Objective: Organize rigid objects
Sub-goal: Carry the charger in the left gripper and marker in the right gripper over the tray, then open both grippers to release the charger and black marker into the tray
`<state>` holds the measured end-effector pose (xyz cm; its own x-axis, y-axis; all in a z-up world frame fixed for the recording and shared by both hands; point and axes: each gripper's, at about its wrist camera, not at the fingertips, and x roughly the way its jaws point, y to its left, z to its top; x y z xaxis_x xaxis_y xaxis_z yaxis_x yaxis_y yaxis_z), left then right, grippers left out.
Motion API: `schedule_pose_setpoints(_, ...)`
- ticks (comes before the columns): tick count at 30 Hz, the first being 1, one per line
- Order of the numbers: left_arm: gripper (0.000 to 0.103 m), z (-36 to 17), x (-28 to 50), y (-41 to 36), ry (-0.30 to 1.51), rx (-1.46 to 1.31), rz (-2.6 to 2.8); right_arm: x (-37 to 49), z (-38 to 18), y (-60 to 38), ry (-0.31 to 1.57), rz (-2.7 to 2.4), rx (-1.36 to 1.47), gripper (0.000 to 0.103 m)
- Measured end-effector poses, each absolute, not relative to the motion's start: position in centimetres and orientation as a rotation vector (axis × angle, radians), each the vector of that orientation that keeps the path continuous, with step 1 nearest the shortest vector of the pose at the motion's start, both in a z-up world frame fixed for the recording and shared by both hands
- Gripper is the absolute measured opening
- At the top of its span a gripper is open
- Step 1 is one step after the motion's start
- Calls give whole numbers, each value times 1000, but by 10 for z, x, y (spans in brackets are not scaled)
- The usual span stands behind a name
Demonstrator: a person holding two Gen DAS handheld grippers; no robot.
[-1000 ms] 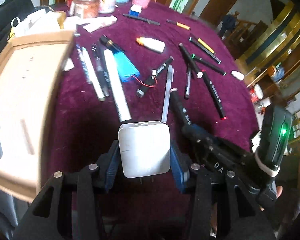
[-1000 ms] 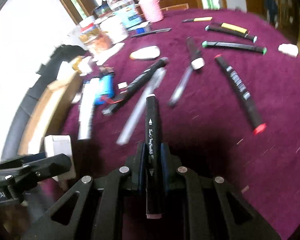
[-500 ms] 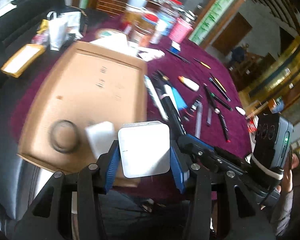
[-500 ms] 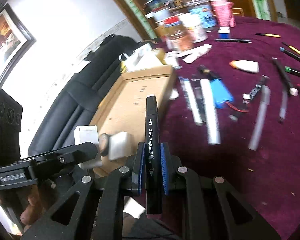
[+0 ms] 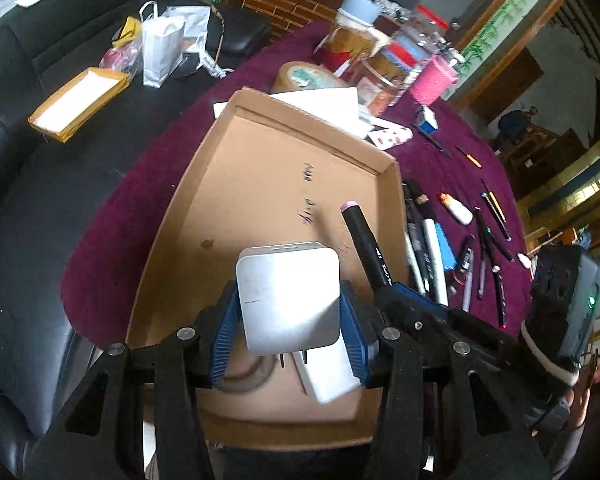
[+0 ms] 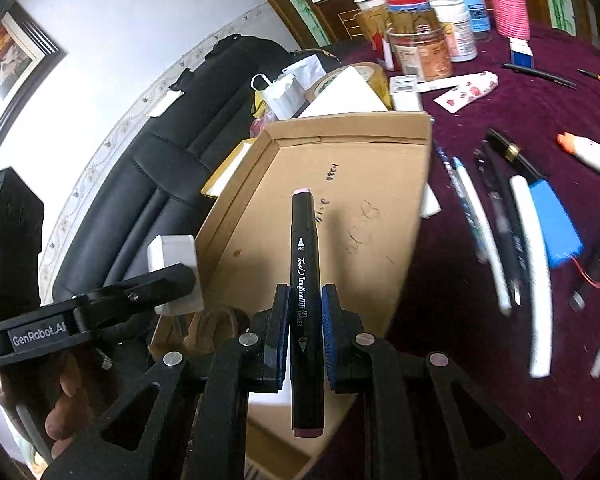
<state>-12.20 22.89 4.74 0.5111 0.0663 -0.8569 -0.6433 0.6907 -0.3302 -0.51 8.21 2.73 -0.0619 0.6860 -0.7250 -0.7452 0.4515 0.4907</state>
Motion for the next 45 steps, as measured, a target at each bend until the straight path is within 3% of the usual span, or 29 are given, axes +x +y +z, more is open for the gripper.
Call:
schedule_pose_setpoints(12,46,1,-98,262,1065,-706,516,2,6,113,1172,1149,-119,14)
schedule_pose_setpoints(30,46,-7,-90,255,1125,-635,538,-23,-1,139,1023,1011,-323,14)
schedule_pose_setpoints(35,54,-7,-93,258,1096,-654,544,-21,0,137,1042,1031,-307,15)
schedule_pose_setpoints(37,56,-7,-95,258,1082,-663,541,-16,2,131,1059,1060,-273,19)
schedule_pose_setpoints(39,56,-2,-101,258,1041,-688,555,-9,7,119,1076,1084,-208,37)
schedule_pose_setpoints(41,56,5,-108,255,1010,-704,554,-4,17,100,1063,1124,-130,46)
schedule_pose_setpoints(45,56,33,-121,221,893,-719,529,0,34,50,1021,1201,-22,52)
